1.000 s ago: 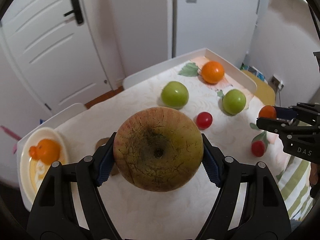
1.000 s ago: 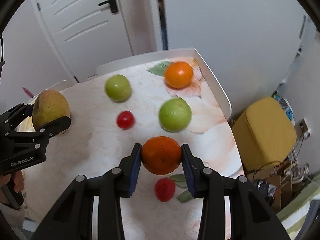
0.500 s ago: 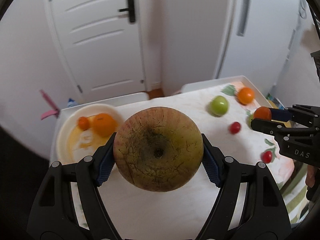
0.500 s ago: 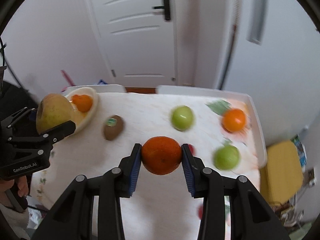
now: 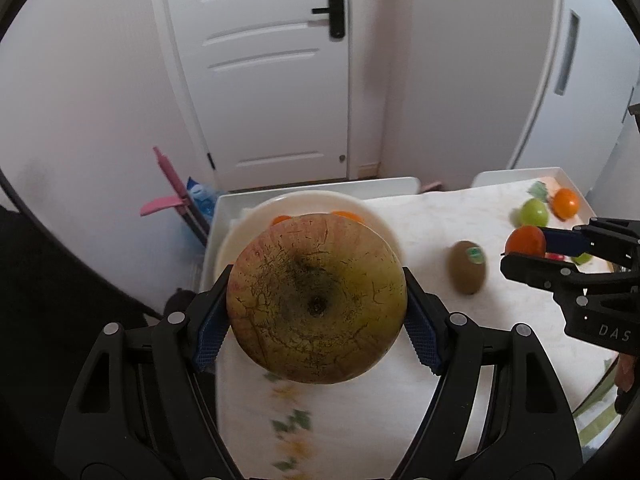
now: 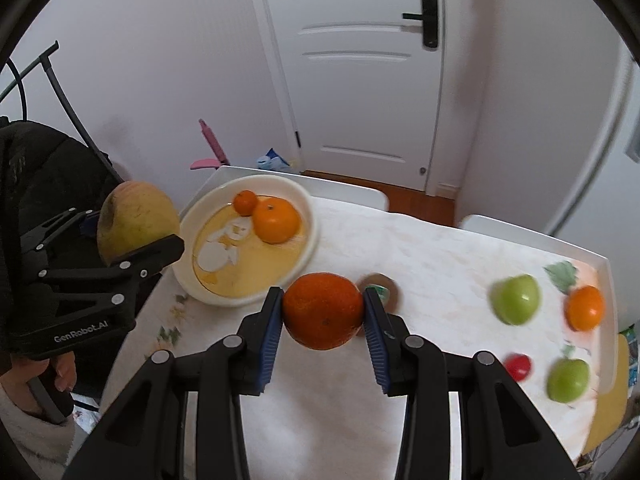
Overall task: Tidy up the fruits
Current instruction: 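Carry the brown apple to the duck plate and release it with the left gripper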
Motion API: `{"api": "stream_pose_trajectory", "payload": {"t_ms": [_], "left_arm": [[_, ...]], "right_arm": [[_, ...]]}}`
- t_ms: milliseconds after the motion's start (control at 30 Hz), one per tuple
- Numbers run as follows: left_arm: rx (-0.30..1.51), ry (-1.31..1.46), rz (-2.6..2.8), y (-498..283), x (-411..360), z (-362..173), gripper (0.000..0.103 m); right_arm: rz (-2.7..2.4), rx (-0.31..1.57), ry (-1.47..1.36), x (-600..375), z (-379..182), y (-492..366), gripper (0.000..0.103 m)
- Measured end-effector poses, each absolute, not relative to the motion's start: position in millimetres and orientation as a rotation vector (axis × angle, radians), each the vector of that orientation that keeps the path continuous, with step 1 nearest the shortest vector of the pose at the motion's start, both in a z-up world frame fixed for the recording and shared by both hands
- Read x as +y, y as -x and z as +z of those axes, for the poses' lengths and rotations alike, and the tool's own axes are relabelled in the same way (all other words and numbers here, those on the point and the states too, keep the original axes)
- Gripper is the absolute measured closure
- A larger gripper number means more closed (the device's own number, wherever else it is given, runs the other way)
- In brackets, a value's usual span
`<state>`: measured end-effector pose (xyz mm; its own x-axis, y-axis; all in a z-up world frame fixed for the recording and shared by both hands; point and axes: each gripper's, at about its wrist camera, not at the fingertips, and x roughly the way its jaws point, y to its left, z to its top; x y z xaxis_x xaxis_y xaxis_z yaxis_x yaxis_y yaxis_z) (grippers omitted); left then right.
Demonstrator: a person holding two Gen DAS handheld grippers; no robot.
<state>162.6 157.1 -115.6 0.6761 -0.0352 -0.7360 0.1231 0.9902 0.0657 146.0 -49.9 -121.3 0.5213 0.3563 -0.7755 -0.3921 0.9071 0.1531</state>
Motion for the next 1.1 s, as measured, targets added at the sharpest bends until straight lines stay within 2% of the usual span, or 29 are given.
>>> {"api": "stream_pose_trajectory", "payload": {"t_ms": [433,1100], "left_arm": [[0.885,-0.099,-0.072,-226,205,-175,0.022],[0.933,-0.174,-0.063,-257,196,-217,0.022]], "right_arm": [[0.48,0.978,0.046,15,-160,-192,0.067],[0.512,1.008,0.037,8,-181,-220,0.067]]}}
